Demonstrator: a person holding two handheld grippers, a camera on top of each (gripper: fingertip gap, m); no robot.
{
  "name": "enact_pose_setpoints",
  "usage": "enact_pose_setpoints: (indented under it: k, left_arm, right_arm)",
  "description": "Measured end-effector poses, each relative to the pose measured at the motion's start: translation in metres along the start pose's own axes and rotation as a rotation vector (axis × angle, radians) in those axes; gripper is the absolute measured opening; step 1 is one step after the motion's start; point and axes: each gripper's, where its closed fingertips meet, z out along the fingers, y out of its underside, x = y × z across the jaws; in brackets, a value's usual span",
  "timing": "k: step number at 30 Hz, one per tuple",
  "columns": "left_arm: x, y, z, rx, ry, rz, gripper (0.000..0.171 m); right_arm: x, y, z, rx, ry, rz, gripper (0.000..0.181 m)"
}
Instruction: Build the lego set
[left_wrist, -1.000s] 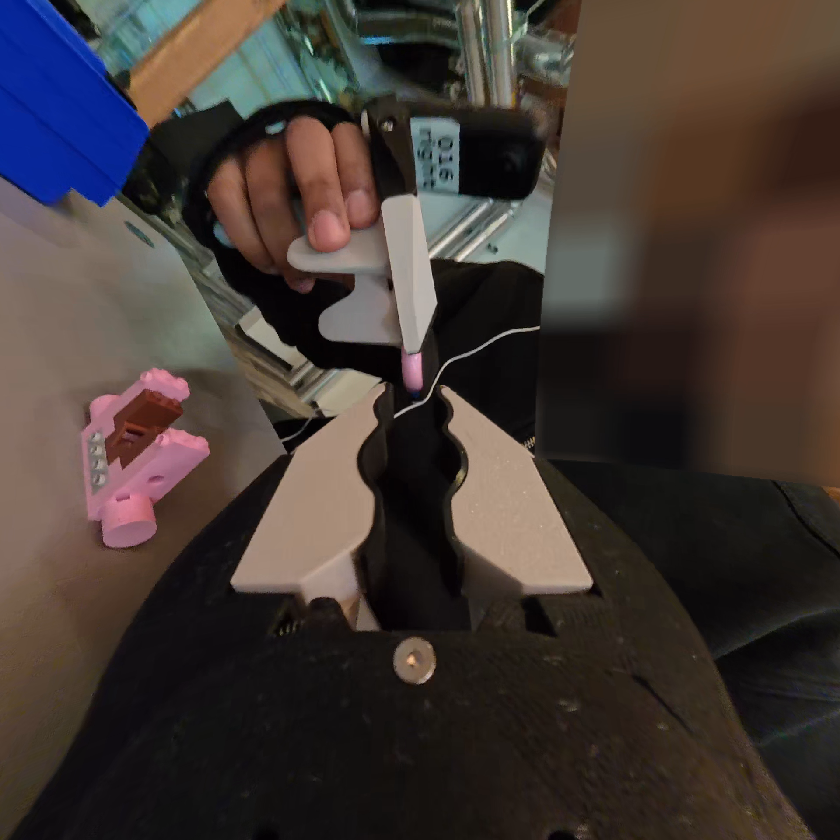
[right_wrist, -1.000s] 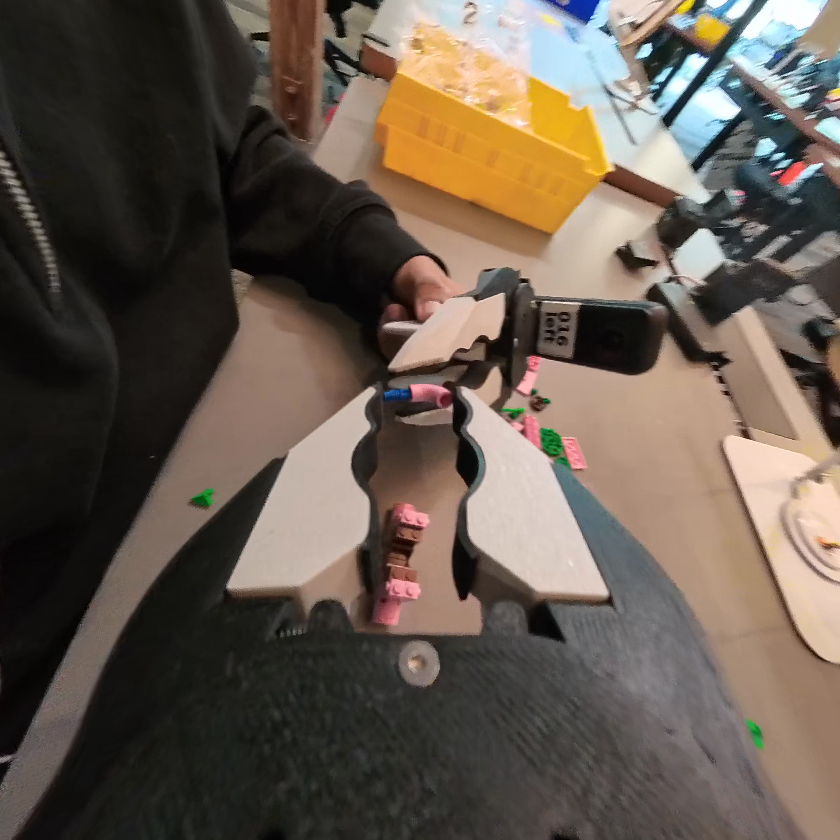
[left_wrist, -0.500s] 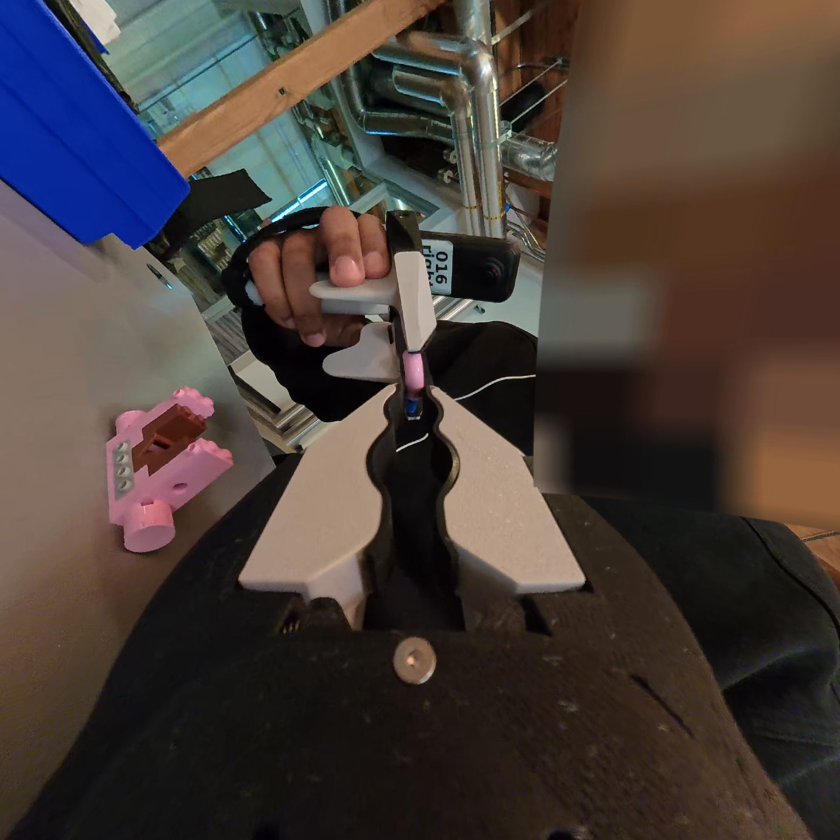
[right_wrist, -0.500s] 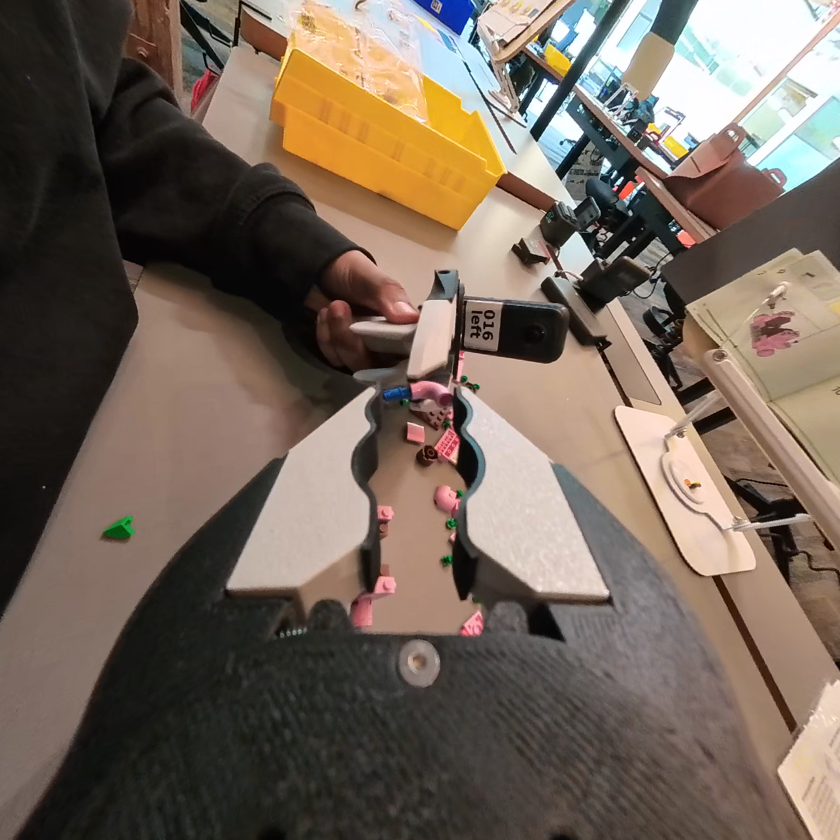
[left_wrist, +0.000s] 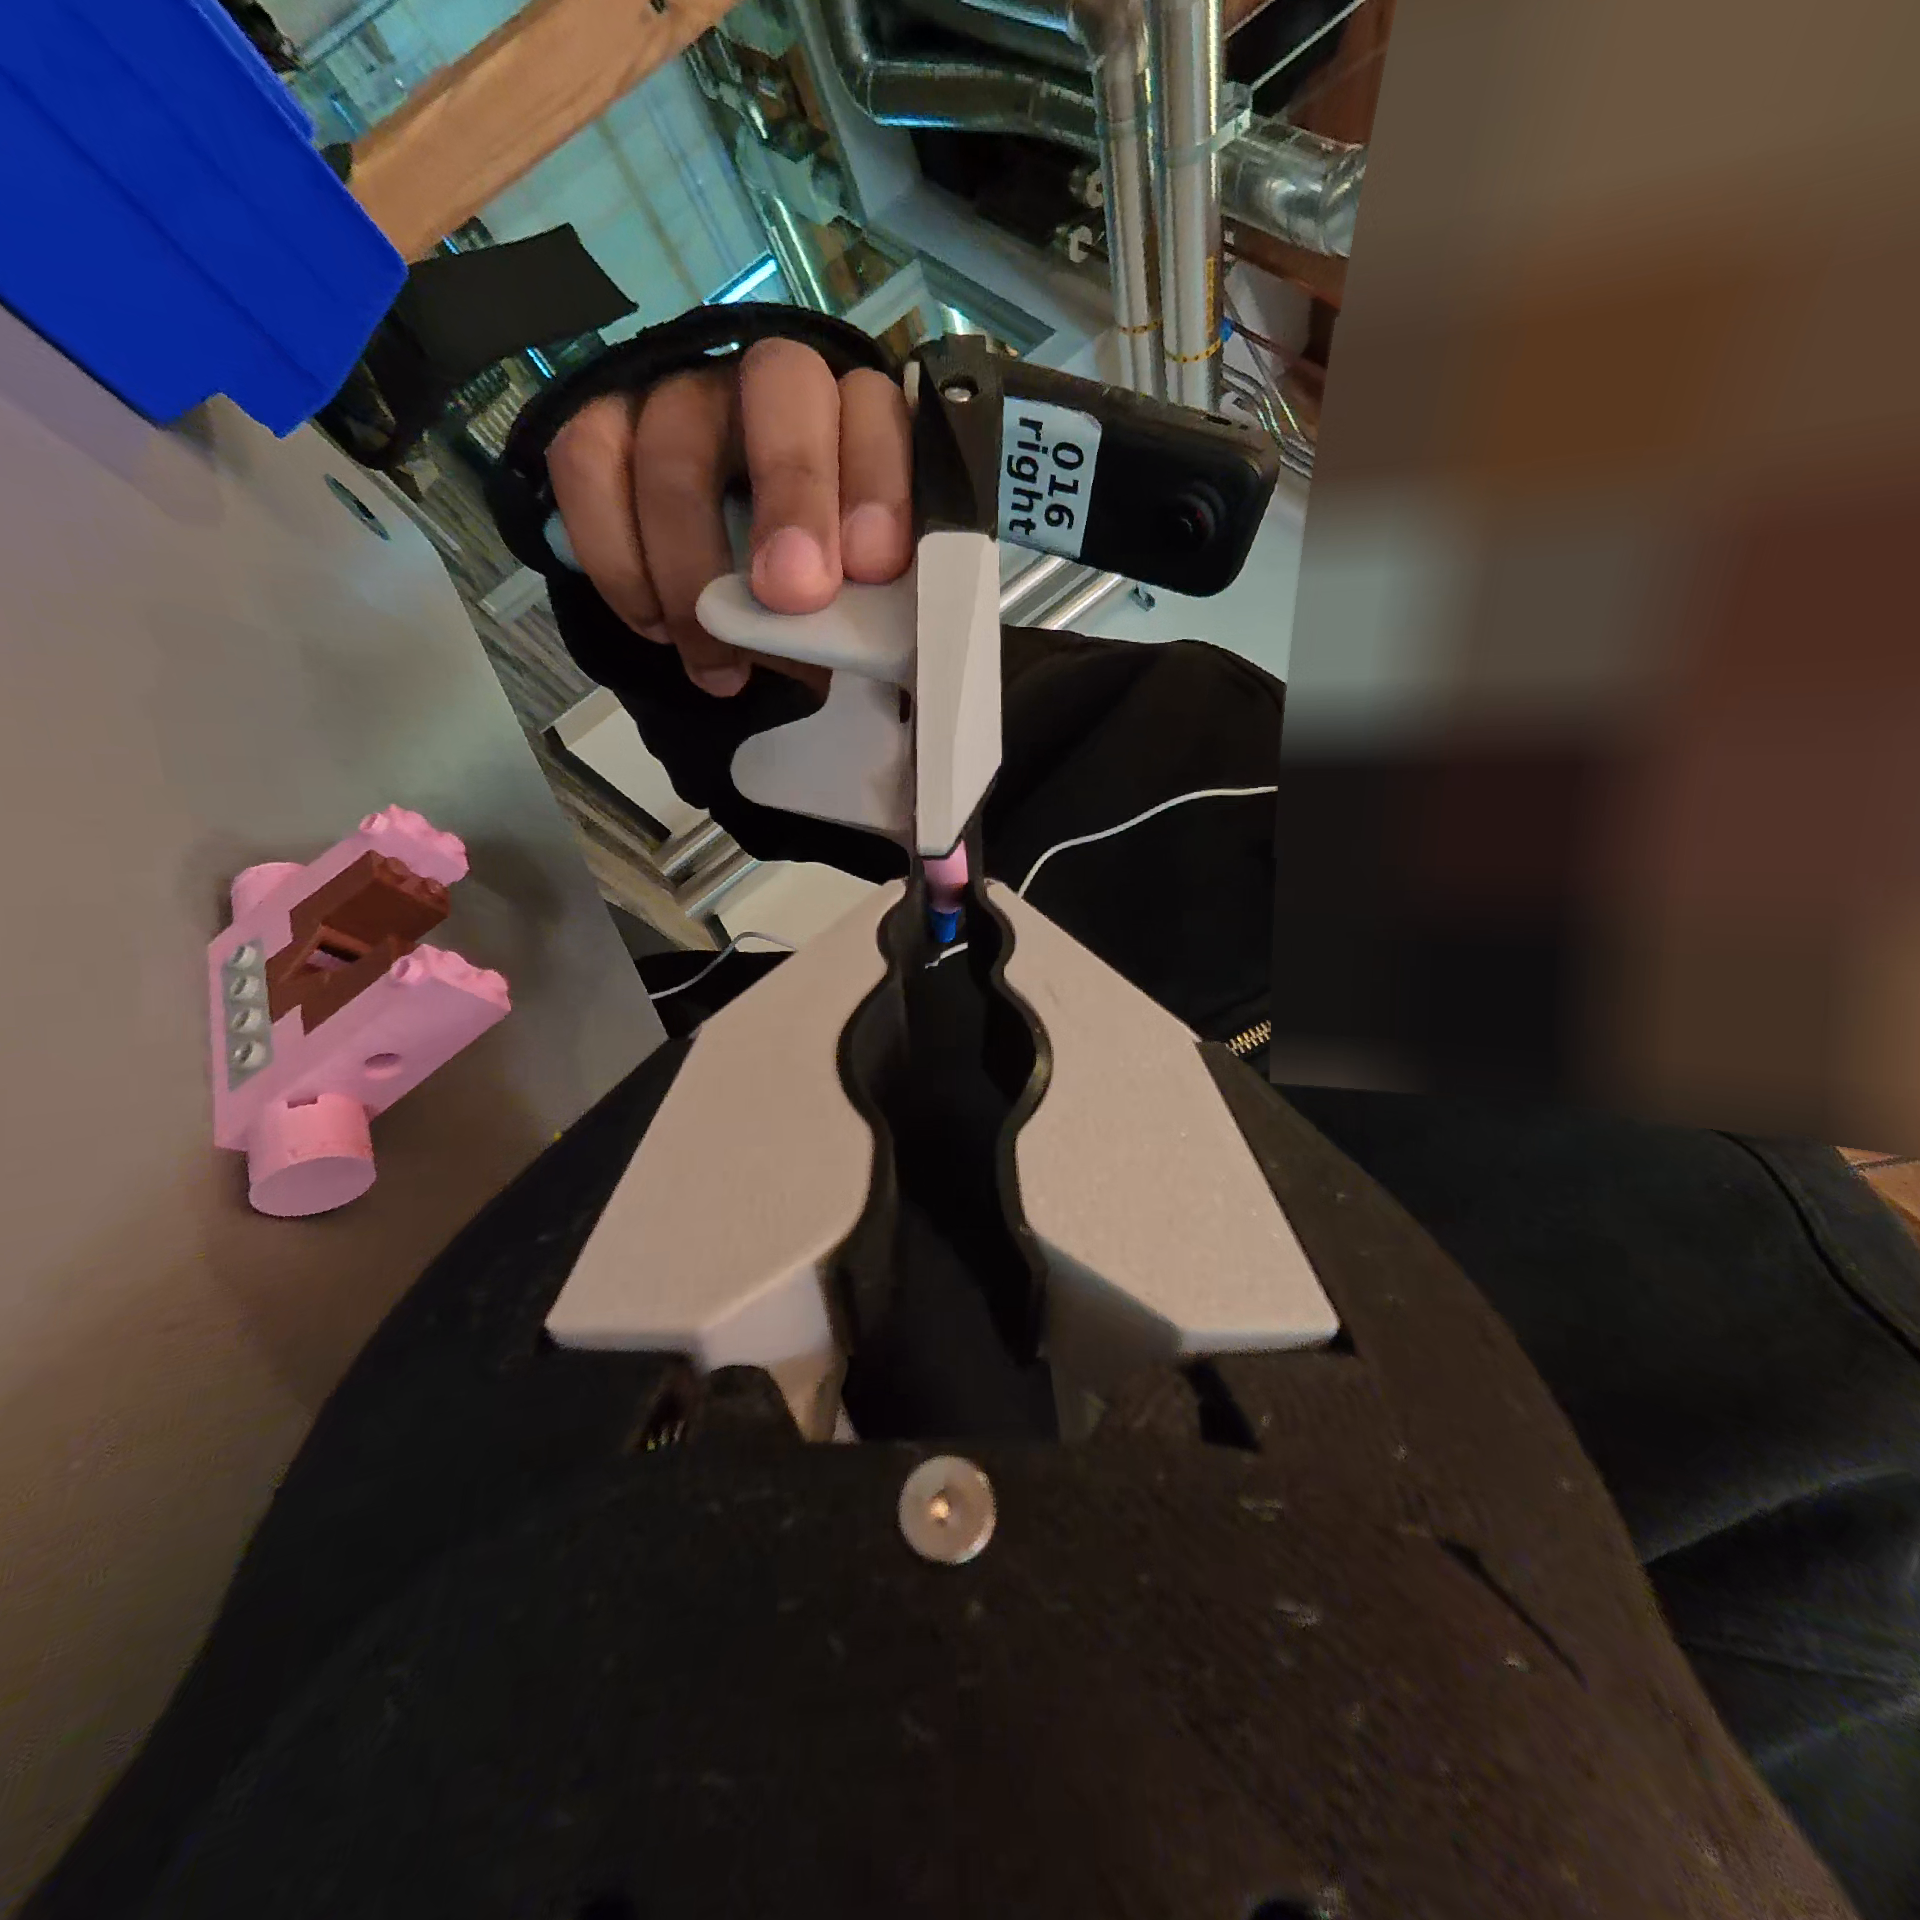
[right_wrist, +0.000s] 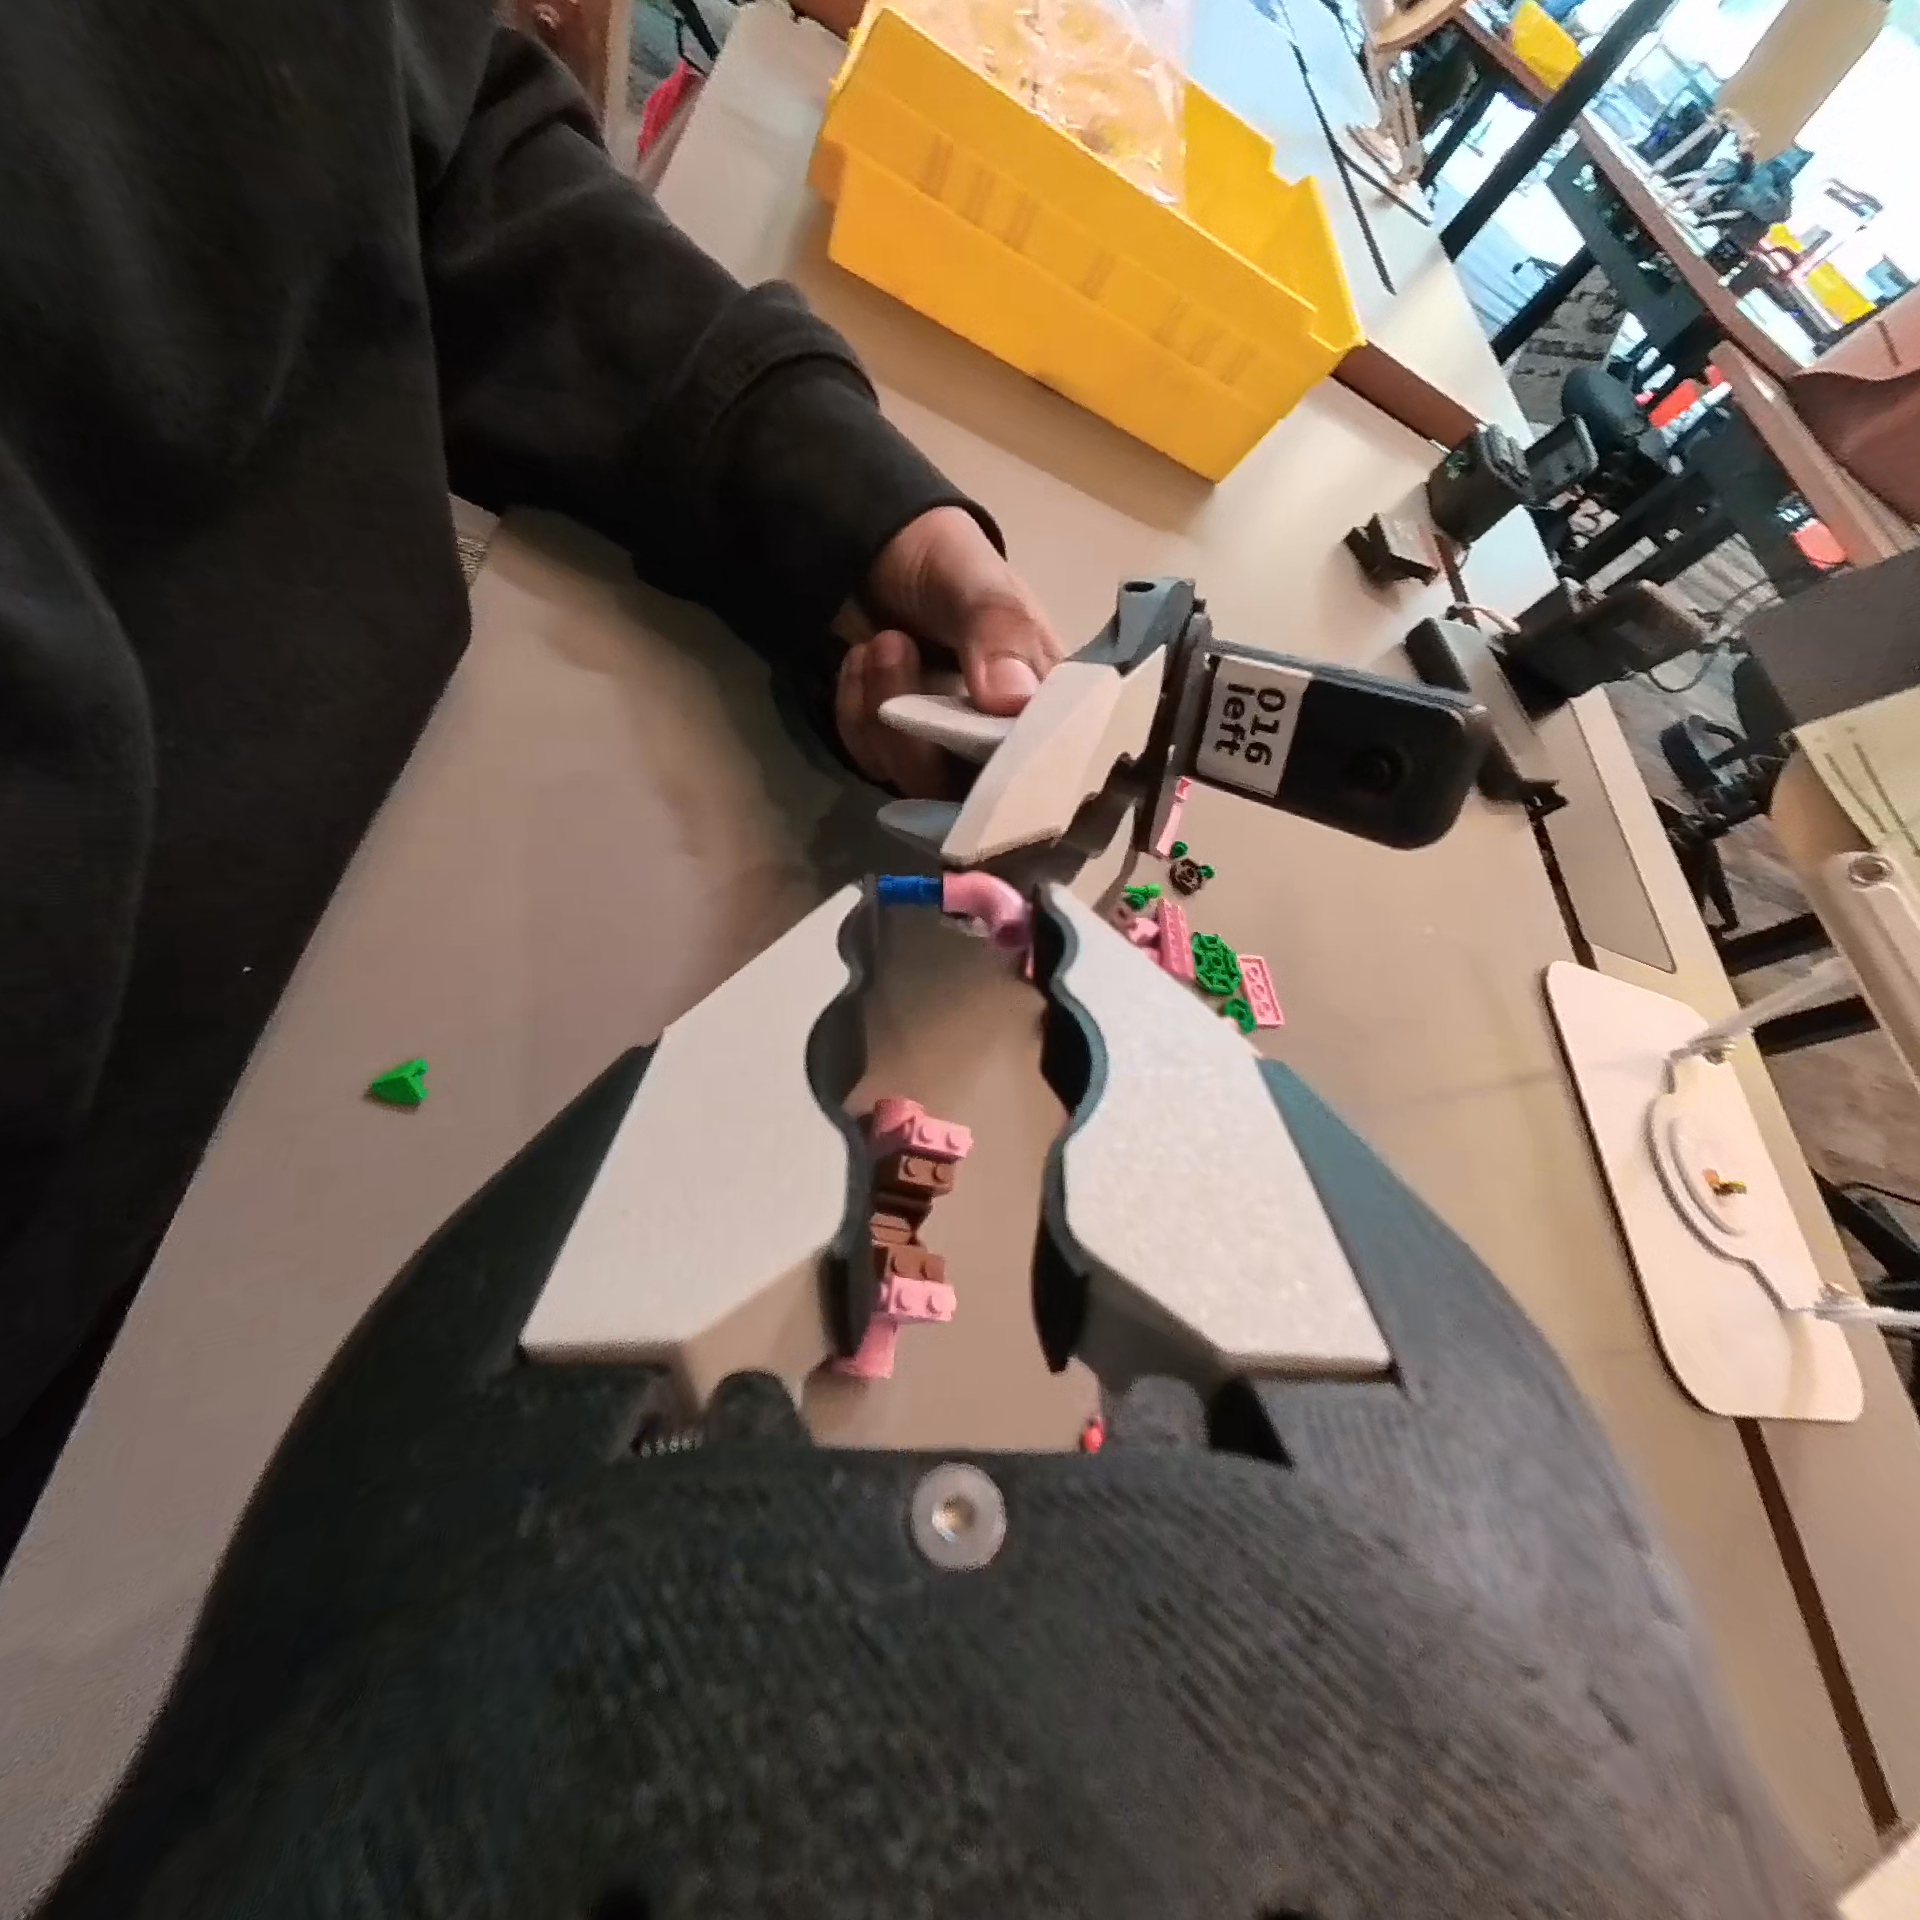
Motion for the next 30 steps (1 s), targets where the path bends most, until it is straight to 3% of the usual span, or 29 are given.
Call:
enact_pose_setpoints:
  k: [30]
  left_arm:
    - [-0.0028, -0.0062, -0.0020, 0.072, 0.041, -0.055, 0.004]
  right_arm:
    - [0.0065, 0.0005, -0.0007, -0.028, 0.069, 0.014, 0.026]
